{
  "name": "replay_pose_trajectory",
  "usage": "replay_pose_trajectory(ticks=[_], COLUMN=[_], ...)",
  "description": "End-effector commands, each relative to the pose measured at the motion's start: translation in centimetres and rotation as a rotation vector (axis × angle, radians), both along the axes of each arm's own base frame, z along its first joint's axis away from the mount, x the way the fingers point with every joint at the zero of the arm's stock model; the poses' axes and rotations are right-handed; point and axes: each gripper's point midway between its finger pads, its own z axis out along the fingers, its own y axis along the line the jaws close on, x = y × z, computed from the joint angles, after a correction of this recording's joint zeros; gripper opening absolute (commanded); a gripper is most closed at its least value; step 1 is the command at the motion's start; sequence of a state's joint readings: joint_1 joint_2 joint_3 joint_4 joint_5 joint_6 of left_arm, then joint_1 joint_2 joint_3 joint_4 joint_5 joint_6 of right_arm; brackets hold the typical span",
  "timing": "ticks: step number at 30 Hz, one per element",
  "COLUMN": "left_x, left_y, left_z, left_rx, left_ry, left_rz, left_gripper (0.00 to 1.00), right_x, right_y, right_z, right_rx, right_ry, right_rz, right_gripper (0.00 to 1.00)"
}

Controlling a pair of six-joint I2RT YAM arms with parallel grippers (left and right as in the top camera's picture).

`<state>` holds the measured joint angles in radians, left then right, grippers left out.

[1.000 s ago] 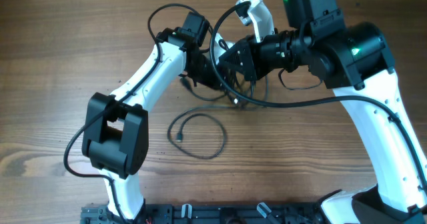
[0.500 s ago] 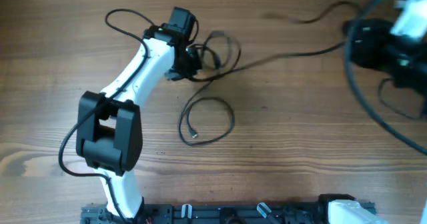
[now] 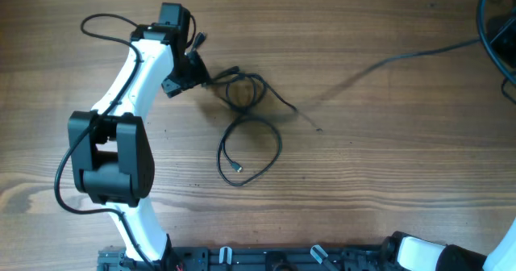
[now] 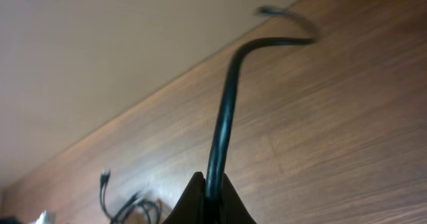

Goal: Untangle cables
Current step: 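Stretch a cable strand rightward with the right gripper and release it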

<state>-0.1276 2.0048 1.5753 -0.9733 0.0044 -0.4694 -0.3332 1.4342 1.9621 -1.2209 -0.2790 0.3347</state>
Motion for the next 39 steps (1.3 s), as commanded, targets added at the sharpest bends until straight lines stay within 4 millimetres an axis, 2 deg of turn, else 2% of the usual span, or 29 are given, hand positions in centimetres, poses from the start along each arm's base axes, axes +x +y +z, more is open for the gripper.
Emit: replay_pose_trajectory(ticks=[1, 2, 3, 5, 6, 7, 9, 10, 11, 12, 13, 15, 16, 18, 19, 21, 23, 24, 26, 28, 30, 34, 37, 38, 39], left_x=[-0.2, -0.2, -0.2, -0.3, -0.3, -0.3, -0.3, -0.4, -0.4, -0.4, -0.4, -0.5, -0.5, -0.5, -0.5, -0.5, -0.5, -0.6, -0.6, -0.5, -0.5, -0.6, -0.5, -0.5, -0.5], left_y=[0.9, 1.0, 1.1, 1.1, 1.1, 1.1, 1.1, 1.1, 1.1, 1.1, 1.1, 1.1, 1.1, 1.1, 1.1, 1.1, 1.1, 1.1, 1.0, 1.0, 0.9, 0.6, 0.6, 0.6, 0.6], left_z=[-0.5, -0.5, -0.5, -0.5, -0.5, -0.5, -0.5, -0.6, -0.6, -0.6, -0.6, -0.6, -0.6, -0.6, -0.6, -0.6, -0.6, -0.6, -0.6, -0.6, -0.6, -0.6, -0.6, -0.6, -0.6], left_rx=[0.048, 0.057, 0.063, 0.063, 0.063, 0.063, 0.063, 0.063, 0.063, 0.063, 0.063, 0.064, 0.063, 0.063, 0.063, 0.063, 0.064, 0.060, 0.060, 0.060, 0.055, 0.033, 0.033, 0.033, 0.033], left_ry=[0.014, 0.012, 0.013, 0.013, 0.013, 0.016, 0.017, 0.019, 0.021, 0.021, 0.021, 0.024, 0.024, 0.023, 0.023, 0.024, 0.024, 0.026, 0.025, 0.024, 0.024, 0.027, 0.025, 0.024, 0.023], left_rz=[-0.012, -0.011, -0.009, -0.010, -0.010, -0.010, -0.010, -0.010, -0.010, -0.010, -0.010, -0.010, -0.010, -0.010, -0.010, -0.010, -0.010, -0.010, -0.011, -0.011, -0.008, -0.009, -0.008, -0.008, -0.008], left_gripper=[0.66, 0.66, 0.67, 0.67, 0.67, 0.67, 0.67, 0.67, 0.67, 0.67, 0.67, 0.67, 0.67, 0.67, 0.67, 0.67, 0.67, 0.67, 0.67, 0.67, 0.67, 0.67, 0.67, 0.67, 0.67], right_x=[-0.6, -0.6, -0.4, 0.2, -0.2, -0.6, -0.6, -0.9, -1.1, -1.3, -1.4, -1.4, -1.2, 0.1, 1.9, 4.3, 5.9, 6.5, 6.3, 4.8, 4.1, 6.4, 9.6, 10.3, 11.3], right_y=[0.6, 0.0, 0.5, 4.0, 6.7, 7.9, 7.3, 7.0, 6.6, 5.9, 4.1, 1.2, -0.7, -2.6, -3.5, -5.8, -8.4, -10.4, -15.4, -20.1, -22.2, -24.7, -27.4, -27.7, -27.7], right_z=[1.5, 1.9, 2.6, 5.7, 8.3, 10.3, 13.6, 16.0, 17.5, 18.6, 19.7, 19.8, 19.0, 16.9, 14.6, 11.4, 8.9, 7.5, 4.7, 2.0, -0.7, -6.2, -13.7, -15.4, -18.3], right_rx=[-0.048, -0.055, -0.037, -0.032, -0.024, -0.010, 0.020, -0.007, -0.041, -0.077, -0.144, -0.229, -0.278, -0.352, -0.385, -0.423, -0.443, -0.445, -0.413, -0.332, -0.275, -0.204, -0.152, -0.134, -0.085], right_ry=[-0.045, -0.060, -0.098, -0.253, -0.376, -0.452, -0.527, -0.595, -0.637, -0.663, -0.684, -0.662, -0.618, -0.530, -0.453, -0.343, -0.263, -0.221, -0.139, -0.072, -0.007, 0.068, 0.154, 0.169, 0.190], right_rz=[0.063, 0.041, 0.073, 0.309, 0.482, 0.544, 0.463, 0.430, 0.395, 0.345, 0.232, 0.075, -0.016, -0.060, -0.040, -0.069, -0.110, -0.150, -0.257, -0.370, -0.383, -0.357, -0.346, -0.334, -0.301], right_gripper=[0.04, 0.04, 0.04, 0.04, 0.04, 0.04, 0.04, 0.04, 0.04, 0.04, 0.04, 0.04, 0.04, 0.04, 0.04, 0.04, 0.04, 0.04, 0.04, 0.04, 0.04, 0.04, 0.04, 0.04, 0.06])
